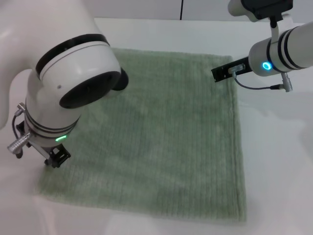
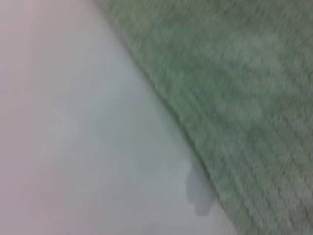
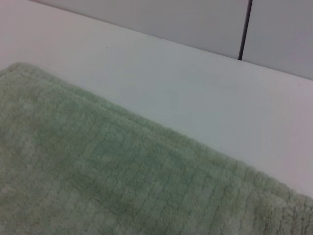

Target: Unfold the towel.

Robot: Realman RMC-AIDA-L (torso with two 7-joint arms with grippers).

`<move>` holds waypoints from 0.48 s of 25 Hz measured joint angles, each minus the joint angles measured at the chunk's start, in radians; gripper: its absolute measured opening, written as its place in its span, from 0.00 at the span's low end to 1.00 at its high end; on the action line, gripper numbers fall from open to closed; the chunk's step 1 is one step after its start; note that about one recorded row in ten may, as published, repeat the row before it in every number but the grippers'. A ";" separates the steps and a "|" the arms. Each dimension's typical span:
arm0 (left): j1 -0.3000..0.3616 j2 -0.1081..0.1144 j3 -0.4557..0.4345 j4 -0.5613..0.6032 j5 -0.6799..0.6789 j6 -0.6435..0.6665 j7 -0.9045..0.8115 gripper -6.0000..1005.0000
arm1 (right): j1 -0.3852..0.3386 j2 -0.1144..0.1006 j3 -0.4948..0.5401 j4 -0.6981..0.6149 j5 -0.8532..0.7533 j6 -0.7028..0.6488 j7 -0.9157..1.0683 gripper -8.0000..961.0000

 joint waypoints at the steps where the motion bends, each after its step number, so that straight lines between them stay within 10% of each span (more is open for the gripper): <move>1: -0.001 -0.004 0.000 -0.024 0.000 -0.019 -0.006 0.49 | 0.001 0.000 0.000 0.001 0.000 0.000 0.000 0.04; 6: -0.007 -0.027 -0.017 -0.166 -0.001 -0.013 -0.012 0.49 | 0.000 -0.001 0.001 0.014 0.001 0.004 0.000 0.04; 12: -0.020 0.046 -0.059 -0.248 0.002 0.250 0.046 0.50 | -0.066 -0.001 0.000 0.179 -0.005 0.000 -0.001 0.04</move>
